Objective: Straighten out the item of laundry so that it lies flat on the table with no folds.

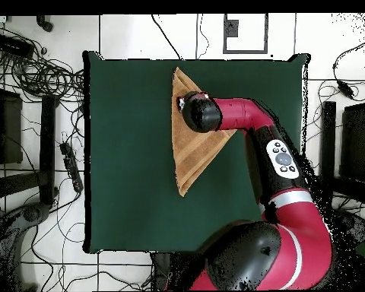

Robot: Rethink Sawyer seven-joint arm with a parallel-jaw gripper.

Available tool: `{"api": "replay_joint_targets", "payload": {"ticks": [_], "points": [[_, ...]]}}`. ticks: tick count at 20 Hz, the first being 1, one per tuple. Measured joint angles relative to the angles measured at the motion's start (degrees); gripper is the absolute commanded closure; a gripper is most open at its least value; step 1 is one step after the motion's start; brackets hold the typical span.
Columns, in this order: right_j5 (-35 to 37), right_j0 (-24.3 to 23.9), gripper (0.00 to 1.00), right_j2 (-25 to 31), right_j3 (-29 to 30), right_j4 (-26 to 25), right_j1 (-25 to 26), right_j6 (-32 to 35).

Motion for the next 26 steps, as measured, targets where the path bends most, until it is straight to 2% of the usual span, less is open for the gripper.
{"api": "replay_joint_targets", "payload": {"ticks": [7,8,26], "points": [[1.24,0.22,0.00,-1.33,-0.58,2.11,0.00,0.00],[1.34,0.22,1.00,-1.41,-0.64,2.17,0.00,0.00],[3.47,2.77,1.00,-4.23,-2.49,2.31,-0.47,0.00]]}}
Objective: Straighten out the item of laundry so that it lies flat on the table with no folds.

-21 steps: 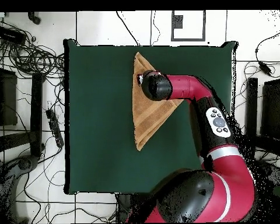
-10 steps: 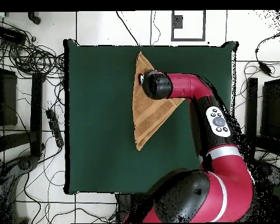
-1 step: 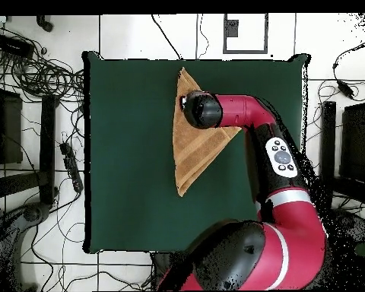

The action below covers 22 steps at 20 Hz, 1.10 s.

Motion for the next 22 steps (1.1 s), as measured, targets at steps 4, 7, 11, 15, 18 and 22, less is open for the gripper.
{"api": "replay_joint_targets", "payload": {"ticks": [4,7,11,15,18,22], "points": [[0.04,0.84,1.00,-1.67,0.03,-0.11,-0.76,0.00],[0.02,1.85,1.00,-3.96,0.02,-0.14,-1.32,0.01],[0.02,4.18,1.00,-7.82,0.05,0.10,-2.31,0.18],[0.02,7.49,1.00,-11.46,0.06,0.68,-3.30,1.81],[-0.68,10.85,1.00,-14.51,0.00,1.31,-3.79,4.28],[-2.77,14.35,1.00,-17.51,-0.29,1.70,-3.40,7.45]]}}
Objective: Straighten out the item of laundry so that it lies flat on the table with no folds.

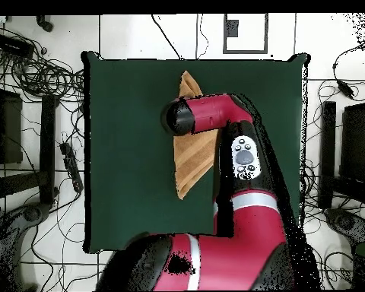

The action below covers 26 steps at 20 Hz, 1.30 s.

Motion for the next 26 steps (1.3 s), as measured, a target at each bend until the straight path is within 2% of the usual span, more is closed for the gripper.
{"api": "replay_joint_targets", "payload": {"ticks": [4,15,26], "points": [[-2.34,4.01,1.00,-3.62,-1.07,0.31,1.23,4.15],[-2.72,9.76,1.00,-12.10,-5.01,1.24,4.50,10.97],[-2.32,16.24,1.00,-20.25,-4.66,3.48,3.58,17.03]]}}
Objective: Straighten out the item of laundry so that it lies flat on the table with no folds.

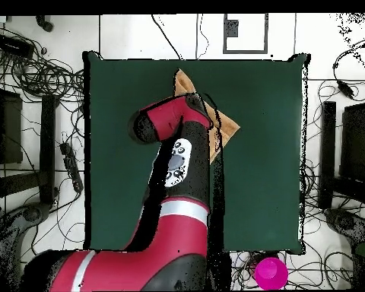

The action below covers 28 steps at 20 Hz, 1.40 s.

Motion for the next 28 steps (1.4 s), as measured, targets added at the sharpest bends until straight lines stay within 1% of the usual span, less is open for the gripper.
{"api": "replay_joint_targets", "payload": {"ticks": [4,8,19,28], "points": [[0.00,2.20,1.00,-2.08,0.83,1.22,-1.28,1.32],[-0.01,3.97,1.00,-4.03,0.80,2.71,-1.21,2.60],[-0.02,8.65,1.00,-10.04,0.18,5.64,1.38,6.87],[0.39,11.73,1.00,-14.85,-0.75,8.77,5.24,9.36]]}}
